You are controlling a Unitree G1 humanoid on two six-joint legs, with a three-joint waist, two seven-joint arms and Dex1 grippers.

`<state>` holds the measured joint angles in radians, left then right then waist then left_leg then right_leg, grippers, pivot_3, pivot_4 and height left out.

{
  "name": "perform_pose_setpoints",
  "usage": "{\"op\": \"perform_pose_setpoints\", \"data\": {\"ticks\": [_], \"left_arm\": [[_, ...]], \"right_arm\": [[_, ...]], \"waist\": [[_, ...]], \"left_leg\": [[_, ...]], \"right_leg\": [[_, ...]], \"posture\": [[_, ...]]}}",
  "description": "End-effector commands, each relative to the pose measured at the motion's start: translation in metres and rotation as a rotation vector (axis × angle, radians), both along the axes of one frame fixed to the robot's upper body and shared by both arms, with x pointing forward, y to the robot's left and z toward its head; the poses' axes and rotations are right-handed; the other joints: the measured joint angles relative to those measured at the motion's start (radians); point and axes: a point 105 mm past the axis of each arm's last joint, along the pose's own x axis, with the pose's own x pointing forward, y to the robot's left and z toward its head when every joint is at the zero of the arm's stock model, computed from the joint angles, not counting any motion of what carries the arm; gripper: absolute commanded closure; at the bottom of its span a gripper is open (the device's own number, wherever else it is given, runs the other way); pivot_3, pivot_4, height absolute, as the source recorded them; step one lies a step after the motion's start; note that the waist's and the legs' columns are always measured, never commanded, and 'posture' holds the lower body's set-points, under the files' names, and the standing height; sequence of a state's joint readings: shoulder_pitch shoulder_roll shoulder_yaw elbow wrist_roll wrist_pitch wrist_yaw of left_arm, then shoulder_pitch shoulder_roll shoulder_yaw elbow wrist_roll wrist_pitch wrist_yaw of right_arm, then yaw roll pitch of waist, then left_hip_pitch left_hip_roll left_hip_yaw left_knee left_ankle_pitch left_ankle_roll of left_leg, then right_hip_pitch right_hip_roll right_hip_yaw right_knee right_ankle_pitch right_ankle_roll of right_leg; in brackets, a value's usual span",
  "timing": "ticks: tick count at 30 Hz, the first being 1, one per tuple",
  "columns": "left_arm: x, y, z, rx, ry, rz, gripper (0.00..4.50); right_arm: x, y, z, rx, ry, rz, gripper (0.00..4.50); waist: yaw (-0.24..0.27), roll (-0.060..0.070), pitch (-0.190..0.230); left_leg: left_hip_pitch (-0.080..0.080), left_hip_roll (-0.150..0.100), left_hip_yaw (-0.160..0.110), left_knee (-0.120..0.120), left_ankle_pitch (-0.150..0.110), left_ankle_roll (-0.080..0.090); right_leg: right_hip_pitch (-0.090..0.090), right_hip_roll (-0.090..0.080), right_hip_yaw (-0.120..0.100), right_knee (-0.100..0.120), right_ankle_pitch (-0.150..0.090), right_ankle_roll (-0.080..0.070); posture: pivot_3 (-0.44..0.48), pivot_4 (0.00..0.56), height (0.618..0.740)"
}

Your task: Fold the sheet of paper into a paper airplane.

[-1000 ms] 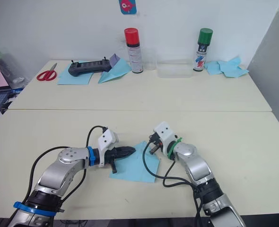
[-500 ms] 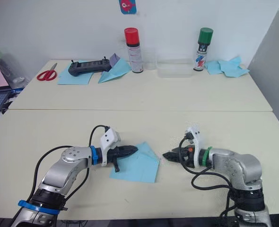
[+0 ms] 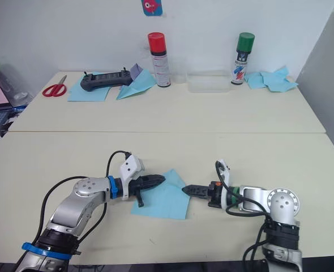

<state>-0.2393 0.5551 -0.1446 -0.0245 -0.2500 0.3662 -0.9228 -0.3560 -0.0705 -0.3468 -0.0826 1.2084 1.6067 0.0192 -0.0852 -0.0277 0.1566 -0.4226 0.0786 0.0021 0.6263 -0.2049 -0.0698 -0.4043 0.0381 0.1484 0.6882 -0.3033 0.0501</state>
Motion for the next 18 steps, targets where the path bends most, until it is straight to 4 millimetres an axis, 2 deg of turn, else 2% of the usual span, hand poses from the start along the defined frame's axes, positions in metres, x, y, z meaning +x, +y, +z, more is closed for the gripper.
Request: {"op": "perform_pose_setpoints", "data": {"ticks": [1, 9, 12, 18], "left_arm": [[-0.0044, 0.0031, -0.0139, 0.037, 0.049, 0.016, 4.48], [-0.0046, 0.0041, -0.0139, 0.047, 0.047, 0.013, 4.48], [-0.0051, 0.004, -0.0141, 0.047, 0.047, 0.012, 4.48], [-0.0046, 0.0039, -0.0141, 0.05, 0.048, 0.009, 4.48]], "right_arm": [[0.0057, 0.0031, 0.0127, 0.037, -0.02, -0.015, 1.4], [0.0093, 0.0087, 0.0154, 0.066, 0.003, -0.052, 1.4], [0.0099, 0.0089, 0.0127, 0.048, 0.009, -0.074, 1.92], [0.0121, 0.0085, 0.0111, 0.039, 0.018, -0.091, 4.0]], "waist": [[0.0, 0.0, 0.0], [0.0, 0.0, 0.0], [0.0, 0.001, 0.0], [0.0, 0.001, 0.0]], "left_leg": [[-0.001, 0.0, 0.0, 0.0, 0.0, 0.0], [-0.003, 0.0, -0.001, -0.001, 0.0, 0.0], [-0.003, 0.0, -0.001, -0.001, 0.0, 0.0], [-0.003, 0.0, -0.001, -0.002, 0.0, 0.0]], "right_leg": [[0.0, 0.0, 0.0, 0.0, 0.0, 0.0], [0.0, 0.0, -0.001, -0.004, 0.0, 0.0], [0.0, 0.0, -0.001, -0.005, 0.0, 0.0], [0.0, 0.0, -0.001, -0.006, 0.0, 0.0]], "posture": [[0.0, 0.15, 0.74], [0.0, 0.15, 0.74], [0.0, 0.15, 0.74], [0.0, 0.15, 0.74]]}}
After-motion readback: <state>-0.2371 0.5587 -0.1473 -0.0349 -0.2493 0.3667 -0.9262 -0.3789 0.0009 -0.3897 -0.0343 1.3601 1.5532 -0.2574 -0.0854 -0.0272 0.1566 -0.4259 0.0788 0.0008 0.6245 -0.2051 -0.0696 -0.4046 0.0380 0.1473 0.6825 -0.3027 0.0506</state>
